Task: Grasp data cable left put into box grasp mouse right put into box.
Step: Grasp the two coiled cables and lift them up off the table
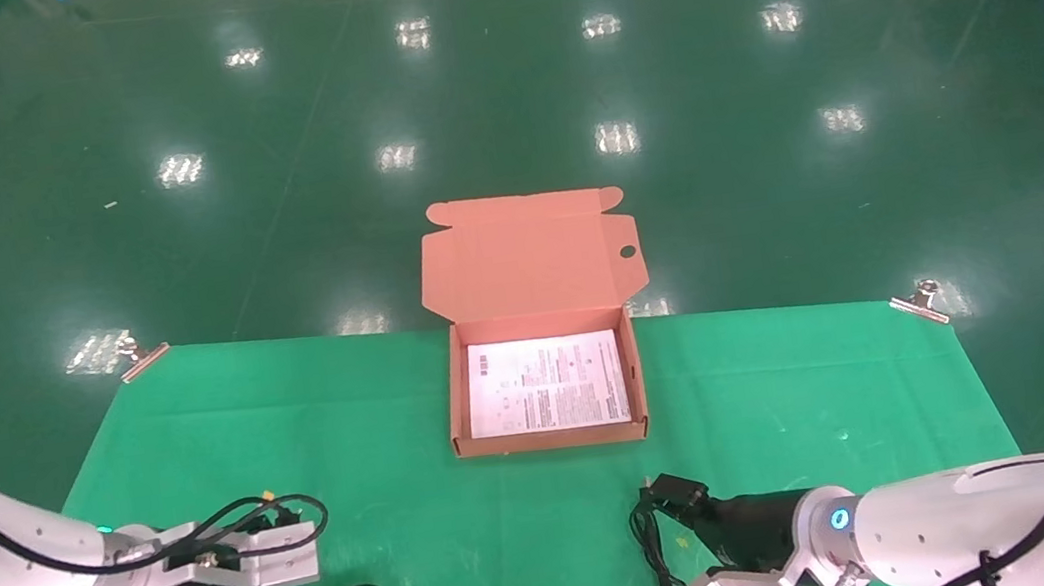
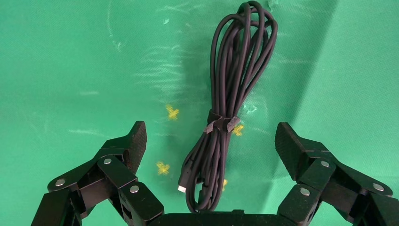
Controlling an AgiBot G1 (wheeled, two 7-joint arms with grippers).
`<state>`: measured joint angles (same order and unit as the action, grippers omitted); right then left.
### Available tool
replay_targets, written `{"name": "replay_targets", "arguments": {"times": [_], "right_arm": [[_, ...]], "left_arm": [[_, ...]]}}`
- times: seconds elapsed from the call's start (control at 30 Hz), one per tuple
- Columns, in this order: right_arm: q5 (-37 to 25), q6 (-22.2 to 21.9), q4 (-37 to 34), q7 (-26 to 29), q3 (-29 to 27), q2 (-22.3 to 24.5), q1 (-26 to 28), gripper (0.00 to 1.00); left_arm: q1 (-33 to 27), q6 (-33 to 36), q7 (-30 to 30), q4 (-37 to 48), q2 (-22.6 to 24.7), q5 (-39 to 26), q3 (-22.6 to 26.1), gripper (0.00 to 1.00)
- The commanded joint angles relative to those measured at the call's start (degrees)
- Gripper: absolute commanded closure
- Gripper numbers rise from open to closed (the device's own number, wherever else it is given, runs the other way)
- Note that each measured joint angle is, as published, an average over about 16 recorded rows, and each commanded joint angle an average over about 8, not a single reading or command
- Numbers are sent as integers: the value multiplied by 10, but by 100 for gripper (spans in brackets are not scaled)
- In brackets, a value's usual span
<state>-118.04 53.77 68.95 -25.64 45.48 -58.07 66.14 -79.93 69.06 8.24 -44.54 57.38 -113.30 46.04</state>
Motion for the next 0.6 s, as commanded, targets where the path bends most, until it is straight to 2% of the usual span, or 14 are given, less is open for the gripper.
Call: {"name": "replay_targets", "arguments": {"times": [0.03,0.47,0.5,0.53,0.6], "right_arm": [[4,-5,-13,-11,1,-6,1,0],[30,-22,-42,-57,4,-18,-12,1],[30,-23,-44,-58,5,-19,-12,8],[30,-24,-46,-59,5,-20,-13,19],[30,-26,-50,-60,5,-22,-13,44]], "left_arm": [[-4,-5,-14,22,6,2,0,0],[-19,-19,-53,95,25,6,-1,0],[-19,-19,-53,99,26,5,-1,1],[-20,-21,-54,103,27,5,-1,7],[-21,-22,-54,111,29,4,-1,32]]}}
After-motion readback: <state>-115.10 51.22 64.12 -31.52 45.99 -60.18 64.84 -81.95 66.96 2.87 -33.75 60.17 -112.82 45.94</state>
